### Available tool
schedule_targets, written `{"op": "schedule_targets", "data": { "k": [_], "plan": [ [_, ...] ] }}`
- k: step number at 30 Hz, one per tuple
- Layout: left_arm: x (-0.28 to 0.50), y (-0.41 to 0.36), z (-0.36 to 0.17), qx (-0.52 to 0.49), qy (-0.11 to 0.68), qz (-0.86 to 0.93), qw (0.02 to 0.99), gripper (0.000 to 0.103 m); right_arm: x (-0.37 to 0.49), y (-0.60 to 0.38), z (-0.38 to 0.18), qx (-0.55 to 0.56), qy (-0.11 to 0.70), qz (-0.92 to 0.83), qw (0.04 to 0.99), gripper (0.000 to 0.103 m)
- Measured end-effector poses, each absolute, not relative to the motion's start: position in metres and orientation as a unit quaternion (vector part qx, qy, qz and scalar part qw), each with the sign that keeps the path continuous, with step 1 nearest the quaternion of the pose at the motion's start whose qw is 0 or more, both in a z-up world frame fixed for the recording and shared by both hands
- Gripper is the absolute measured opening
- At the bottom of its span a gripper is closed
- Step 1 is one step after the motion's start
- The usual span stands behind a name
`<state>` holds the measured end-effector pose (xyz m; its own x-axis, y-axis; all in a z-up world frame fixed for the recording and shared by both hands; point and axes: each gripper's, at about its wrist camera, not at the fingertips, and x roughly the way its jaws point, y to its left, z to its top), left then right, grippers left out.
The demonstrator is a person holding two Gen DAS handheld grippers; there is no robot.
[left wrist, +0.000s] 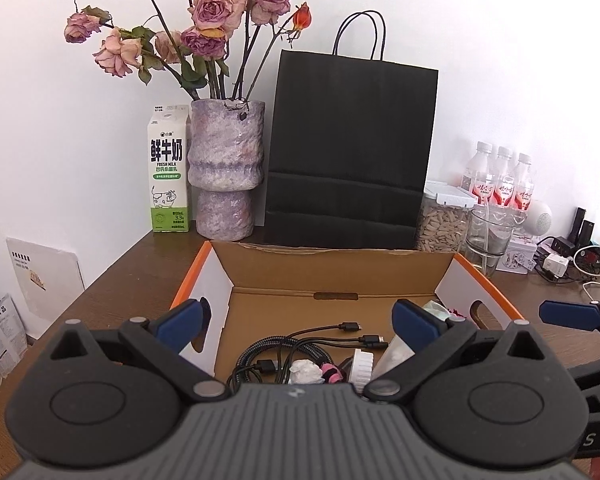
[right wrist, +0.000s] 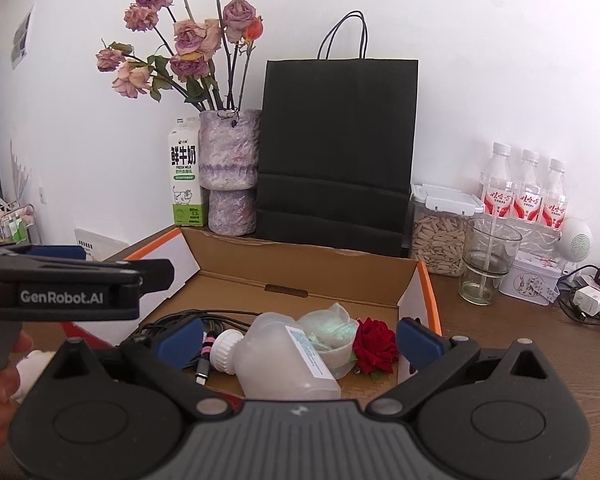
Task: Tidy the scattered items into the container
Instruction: 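Open both tools to drop the tissue and plastic box in the box, then withdraw both tools from the box toward the plush toy and sponge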
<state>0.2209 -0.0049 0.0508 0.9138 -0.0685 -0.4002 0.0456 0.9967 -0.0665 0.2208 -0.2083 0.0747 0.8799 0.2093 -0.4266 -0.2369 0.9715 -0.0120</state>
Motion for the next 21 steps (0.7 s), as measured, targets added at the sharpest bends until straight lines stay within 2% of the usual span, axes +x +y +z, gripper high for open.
{"op": "schedule_targets", "data": {
  "k": [21],
  "plan": [
    [0.141,-0.004,0.062,-0.01,0.196,-0.037,0.98,0.103,0.137,-0.234,0.073,-0.034,0.221,0.088,0.971,0.103]
  ]
}}
